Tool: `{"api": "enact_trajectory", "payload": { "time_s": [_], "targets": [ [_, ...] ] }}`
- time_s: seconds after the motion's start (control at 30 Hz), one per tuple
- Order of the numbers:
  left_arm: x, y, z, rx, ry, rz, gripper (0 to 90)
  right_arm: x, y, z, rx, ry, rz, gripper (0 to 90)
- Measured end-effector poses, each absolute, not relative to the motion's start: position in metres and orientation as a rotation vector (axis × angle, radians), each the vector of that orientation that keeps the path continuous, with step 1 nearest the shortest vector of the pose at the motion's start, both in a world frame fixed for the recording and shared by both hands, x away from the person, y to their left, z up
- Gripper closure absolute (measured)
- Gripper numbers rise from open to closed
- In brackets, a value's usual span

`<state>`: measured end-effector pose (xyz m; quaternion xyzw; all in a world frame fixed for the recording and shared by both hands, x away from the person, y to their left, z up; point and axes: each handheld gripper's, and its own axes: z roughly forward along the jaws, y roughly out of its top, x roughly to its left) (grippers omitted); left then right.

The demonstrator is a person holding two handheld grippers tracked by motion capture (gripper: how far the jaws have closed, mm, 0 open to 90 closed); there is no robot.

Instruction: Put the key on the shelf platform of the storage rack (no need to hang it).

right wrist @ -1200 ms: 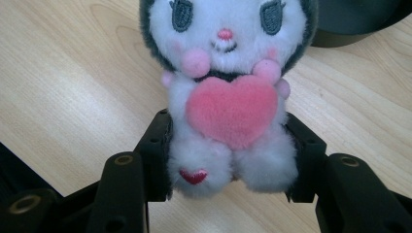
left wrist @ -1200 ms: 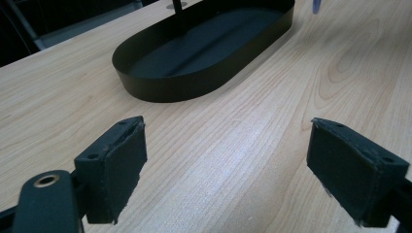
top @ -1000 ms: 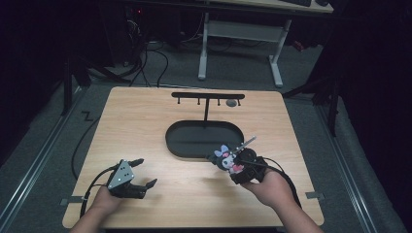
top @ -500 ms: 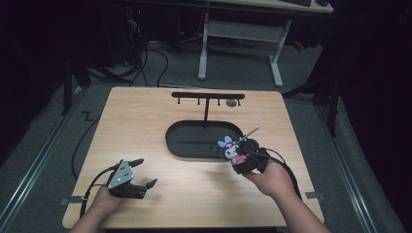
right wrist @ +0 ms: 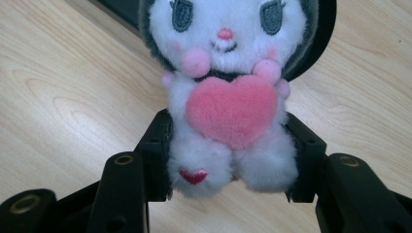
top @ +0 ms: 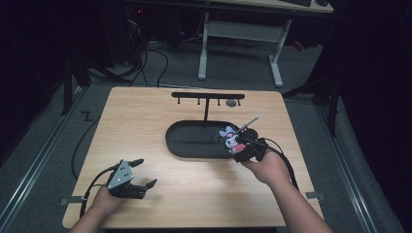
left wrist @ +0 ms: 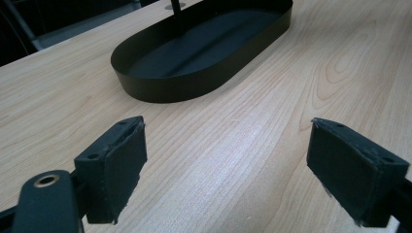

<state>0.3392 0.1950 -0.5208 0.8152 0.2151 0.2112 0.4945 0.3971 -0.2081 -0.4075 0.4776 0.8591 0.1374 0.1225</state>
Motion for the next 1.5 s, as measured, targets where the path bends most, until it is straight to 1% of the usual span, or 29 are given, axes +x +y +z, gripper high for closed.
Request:
{"api": "enact_trajectory", "payload": {
  "time_s": [0.27,0.97,1.5],
  "targets": [
    [0.339,0.195,-0.521,1.977,0.521,0.511,15.4,0.41,-0.205,-0.411,1.411,2.494,0.414,48.3],
    [0.34,0.195,-0.521,1.97,0.528,0.505,15.4,0.448,-0.19,-0.435,1.465,2.489,0.412,48.2],
    [0.339,0.196,-0.521,1.97,0.523,0.503,15.4,0.475,-0.159,-0.448,1.436,2.514,0.405,48.2]
  ]
}}
